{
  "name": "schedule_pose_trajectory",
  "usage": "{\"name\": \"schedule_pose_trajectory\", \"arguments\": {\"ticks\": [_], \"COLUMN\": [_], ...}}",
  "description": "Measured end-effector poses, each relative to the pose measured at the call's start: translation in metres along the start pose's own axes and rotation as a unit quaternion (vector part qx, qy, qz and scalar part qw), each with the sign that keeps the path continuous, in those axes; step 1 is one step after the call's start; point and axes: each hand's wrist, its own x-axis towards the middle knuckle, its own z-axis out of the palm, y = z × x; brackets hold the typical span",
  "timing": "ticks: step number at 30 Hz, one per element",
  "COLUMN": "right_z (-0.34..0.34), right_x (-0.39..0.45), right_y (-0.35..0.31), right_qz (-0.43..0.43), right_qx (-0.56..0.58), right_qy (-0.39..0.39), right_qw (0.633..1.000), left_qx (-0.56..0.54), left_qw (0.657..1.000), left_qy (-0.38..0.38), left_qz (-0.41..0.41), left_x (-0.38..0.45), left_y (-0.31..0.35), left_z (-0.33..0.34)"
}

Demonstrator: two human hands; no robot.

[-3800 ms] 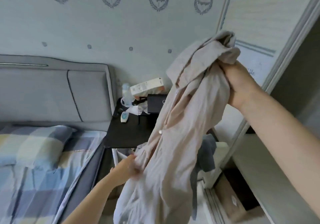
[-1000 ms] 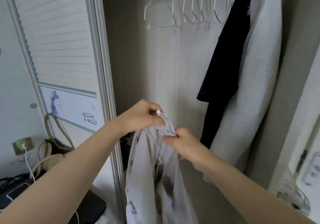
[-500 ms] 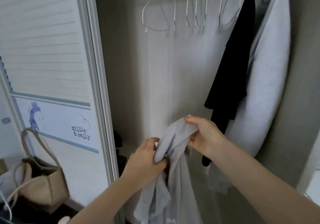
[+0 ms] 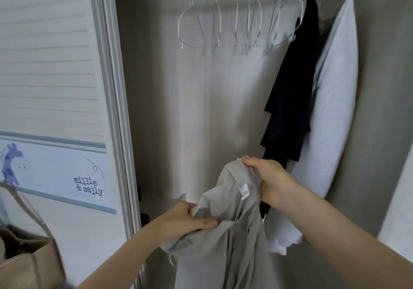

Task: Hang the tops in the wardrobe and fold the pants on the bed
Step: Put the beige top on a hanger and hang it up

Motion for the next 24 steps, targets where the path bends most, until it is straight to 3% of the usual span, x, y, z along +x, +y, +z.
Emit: {"name": "schedule_pose_trajectory", "arguments": {"ticks": [3,7,9,12,15,18,21,22,24], "right_z": [0.009,0.018,0.016,0.002,-0.014,-0.026,-0.035,-0.038,-0.047], "right_x": [-0.004,-0.01,-0.009,0.001,0.01,0.018,0.021,0.02,0.02], "right_y": [0.004,0.005,0.003,0.004,0.015,0.024,0.027,0.027,0.027], "right_qz": [0.023,0.027,0.007,-0.014,-0.014,-0.01,-0.037,-0.055,-0.089], "right_qx": [0.031,0.083,0.099,0.099,0.092,0.105,0.075,0.054,0.021], "right_qy": [-0.012,-0.05,-0.043,0.022,0.08,0.094,0.09,0.098,0.118], "right_qw": [0.999,0.995,0.994,0.995,0.992,0.99,0.992,0.992,0.989], "left_qx": [0.114,0.246,0.29,0.308,0.156,-0.102,-0.384,-0.439,-0.471], "left_qw": [0.993,0.964,0.943,0.921,0.956,0.975,0.908,0.885,0.873], "left_qy": [-0.001,0.096,0.125,0.094,0.034,0.063,0.093,0.085,0.052], "left_qz": [-0.008,-0.041,-0.1,-0.217,-0.247,-0.189,-0.142,-0.131,-0.116], "left_x": [0.01,0.019,0.019,0.013,0.004,-0.006,-0.012,-0.014,-0.02], "left_y": [-0.005,-0.024,-0.034,-0.036,-0.022,-0.005,0.011,0.018,0.031], "left_z": [0.01,0.025,0.02,-0.01,-0.043,-0.056,-0.062,-0.067,-0.077]}}
